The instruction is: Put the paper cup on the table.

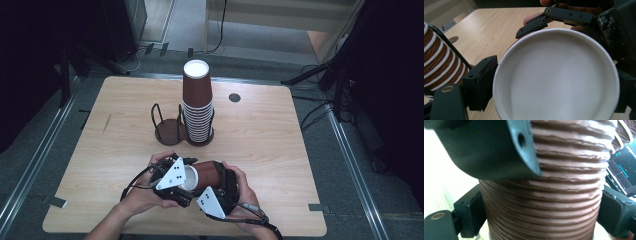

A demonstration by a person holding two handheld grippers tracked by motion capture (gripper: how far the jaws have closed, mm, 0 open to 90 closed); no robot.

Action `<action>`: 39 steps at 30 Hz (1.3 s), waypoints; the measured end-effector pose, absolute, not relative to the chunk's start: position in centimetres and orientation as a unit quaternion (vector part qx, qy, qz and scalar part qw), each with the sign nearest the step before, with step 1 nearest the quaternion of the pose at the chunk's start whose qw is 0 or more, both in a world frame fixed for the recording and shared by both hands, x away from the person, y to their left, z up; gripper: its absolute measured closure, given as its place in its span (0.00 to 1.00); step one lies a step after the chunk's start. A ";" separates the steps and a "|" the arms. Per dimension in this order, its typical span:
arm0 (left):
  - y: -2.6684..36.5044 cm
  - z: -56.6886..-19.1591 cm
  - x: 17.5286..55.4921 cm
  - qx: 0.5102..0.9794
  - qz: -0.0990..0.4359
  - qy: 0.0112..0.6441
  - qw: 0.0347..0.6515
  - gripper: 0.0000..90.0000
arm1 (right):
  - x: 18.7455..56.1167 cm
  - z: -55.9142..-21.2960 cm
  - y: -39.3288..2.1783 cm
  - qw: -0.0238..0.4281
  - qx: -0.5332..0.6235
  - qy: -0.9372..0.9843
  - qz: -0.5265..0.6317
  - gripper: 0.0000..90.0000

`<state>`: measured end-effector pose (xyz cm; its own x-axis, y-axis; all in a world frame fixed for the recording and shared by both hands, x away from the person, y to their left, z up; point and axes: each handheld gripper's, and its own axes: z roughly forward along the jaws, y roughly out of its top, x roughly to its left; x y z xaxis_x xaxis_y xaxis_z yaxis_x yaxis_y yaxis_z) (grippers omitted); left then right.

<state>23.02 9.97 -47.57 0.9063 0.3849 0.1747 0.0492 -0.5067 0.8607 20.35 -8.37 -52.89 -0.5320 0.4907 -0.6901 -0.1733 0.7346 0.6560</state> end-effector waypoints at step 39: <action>13.0 -47.4 23.0 0.807 0.184 0.178 0.532 0.25 | 20.2 -50.5 -7.5 0.478 0.101 0.788 0.375 0.00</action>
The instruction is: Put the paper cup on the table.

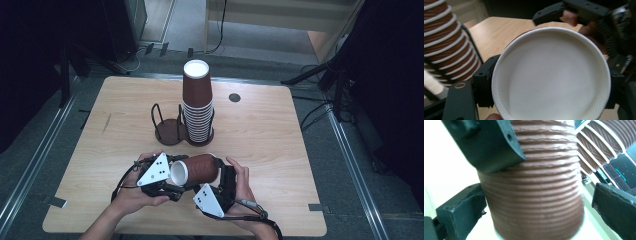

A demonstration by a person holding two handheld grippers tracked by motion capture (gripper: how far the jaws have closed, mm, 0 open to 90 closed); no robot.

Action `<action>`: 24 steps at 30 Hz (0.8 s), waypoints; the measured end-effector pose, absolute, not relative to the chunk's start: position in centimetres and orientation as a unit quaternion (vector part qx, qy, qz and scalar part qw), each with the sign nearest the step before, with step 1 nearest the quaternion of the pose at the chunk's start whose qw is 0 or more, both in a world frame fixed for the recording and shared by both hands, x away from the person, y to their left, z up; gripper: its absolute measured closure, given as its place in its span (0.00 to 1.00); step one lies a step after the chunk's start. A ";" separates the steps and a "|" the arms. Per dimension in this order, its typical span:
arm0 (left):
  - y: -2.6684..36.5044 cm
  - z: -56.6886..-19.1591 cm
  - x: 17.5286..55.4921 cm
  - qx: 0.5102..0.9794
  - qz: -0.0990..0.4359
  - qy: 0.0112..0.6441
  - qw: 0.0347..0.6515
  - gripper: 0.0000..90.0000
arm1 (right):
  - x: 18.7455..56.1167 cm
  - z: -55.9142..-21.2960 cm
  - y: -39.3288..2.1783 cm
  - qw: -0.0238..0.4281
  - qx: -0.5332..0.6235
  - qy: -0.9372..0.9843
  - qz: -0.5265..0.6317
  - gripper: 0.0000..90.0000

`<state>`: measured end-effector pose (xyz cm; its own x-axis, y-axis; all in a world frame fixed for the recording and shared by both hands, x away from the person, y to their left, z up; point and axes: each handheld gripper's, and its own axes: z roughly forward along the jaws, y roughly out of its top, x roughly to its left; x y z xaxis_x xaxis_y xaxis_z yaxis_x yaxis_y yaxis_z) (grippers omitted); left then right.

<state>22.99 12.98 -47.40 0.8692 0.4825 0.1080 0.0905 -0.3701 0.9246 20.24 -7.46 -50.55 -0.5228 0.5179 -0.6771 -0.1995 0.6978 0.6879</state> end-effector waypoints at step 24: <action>15.5 -46.5 23.8 0.718 0.249 0.262 0.595 0.25 | 21.0 -48.9 -8.0 0.489 0.210 0.748 0.397 0.00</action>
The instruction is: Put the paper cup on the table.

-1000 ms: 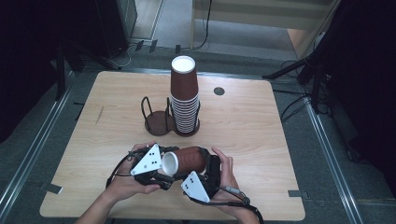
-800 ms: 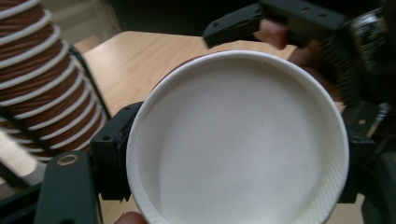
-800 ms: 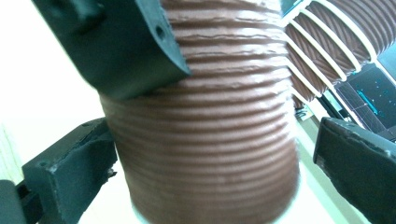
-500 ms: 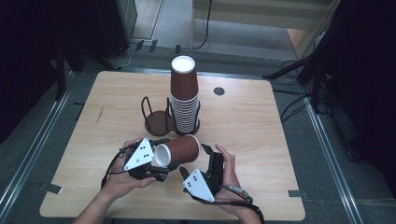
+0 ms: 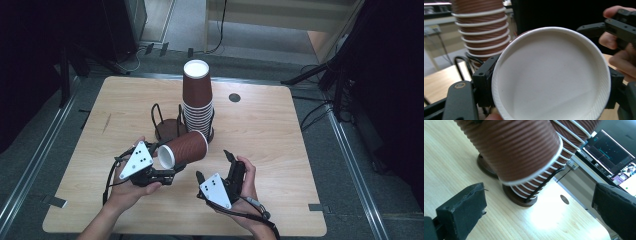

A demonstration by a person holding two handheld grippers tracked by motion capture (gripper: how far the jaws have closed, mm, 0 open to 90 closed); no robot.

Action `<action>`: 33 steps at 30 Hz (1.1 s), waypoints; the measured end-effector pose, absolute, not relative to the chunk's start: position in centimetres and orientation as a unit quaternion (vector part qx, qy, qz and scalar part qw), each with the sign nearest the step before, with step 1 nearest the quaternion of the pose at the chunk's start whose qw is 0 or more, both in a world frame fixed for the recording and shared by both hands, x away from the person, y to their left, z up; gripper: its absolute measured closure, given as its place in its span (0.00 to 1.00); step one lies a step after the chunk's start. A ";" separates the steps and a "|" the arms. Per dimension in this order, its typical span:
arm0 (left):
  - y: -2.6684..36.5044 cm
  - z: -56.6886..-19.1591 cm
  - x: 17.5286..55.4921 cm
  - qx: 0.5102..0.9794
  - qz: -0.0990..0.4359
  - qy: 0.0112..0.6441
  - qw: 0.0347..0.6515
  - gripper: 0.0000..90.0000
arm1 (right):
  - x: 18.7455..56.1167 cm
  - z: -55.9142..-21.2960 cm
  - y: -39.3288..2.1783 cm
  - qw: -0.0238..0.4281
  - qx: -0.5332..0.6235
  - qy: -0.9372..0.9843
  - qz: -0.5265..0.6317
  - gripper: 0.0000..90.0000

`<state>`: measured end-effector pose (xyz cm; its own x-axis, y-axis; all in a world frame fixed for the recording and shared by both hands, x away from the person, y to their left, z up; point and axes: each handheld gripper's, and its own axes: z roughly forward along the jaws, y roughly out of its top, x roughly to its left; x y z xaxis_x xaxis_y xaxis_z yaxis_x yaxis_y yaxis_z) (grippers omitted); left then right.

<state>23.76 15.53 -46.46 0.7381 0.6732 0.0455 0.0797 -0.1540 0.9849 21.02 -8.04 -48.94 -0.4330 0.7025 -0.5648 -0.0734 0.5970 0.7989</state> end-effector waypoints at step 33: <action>16.4 -46.2 24.0 0.647 0.271 0.284 0.654 0.25 | 22.1 -44.7 -8.8 0.266 0.491 0.605 0.568 0.00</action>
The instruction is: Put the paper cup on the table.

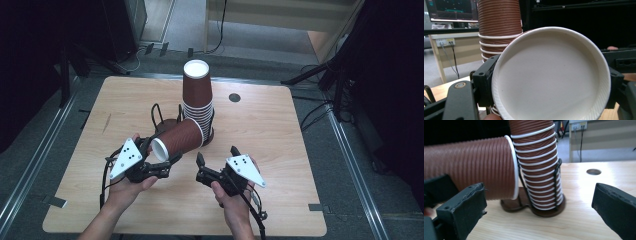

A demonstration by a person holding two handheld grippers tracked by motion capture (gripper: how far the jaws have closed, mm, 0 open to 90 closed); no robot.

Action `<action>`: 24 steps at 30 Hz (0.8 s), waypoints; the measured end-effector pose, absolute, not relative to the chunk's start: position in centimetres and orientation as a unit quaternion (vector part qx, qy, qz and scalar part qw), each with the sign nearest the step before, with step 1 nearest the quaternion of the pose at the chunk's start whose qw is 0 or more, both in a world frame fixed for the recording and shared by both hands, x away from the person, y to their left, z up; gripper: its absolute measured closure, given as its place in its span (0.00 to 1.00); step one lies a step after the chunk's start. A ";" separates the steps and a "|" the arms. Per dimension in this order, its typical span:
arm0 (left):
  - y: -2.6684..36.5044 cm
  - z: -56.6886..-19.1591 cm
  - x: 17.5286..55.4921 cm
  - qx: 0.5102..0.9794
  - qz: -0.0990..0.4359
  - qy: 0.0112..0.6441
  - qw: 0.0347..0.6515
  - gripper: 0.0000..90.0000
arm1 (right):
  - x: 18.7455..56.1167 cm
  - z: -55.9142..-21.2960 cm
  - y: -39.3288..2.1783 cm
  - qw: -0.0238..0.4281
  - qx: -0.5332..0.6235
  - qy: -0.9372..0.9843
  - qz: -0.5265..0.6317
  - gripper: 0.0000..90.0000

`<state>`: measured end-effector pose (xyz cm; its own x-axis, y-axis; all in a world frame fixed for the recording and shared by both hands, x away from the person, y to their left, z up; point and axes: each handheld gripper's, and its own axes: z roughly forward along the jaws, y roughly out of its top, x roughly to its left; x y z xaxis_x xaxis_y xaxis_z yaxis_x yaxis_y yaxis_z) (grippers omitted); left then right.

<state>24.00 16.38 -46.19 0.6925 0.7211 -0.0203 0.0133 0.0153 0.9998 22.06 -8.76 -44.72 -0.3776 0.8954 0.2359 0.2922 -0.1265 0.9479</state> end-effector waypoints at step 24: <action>14.7 -47.3 24.0 0.635 0.262 0.270 0.675 0.25 | 22.0 -45.4 -8.3 -0.014 0.666 0.376 0.644 0.00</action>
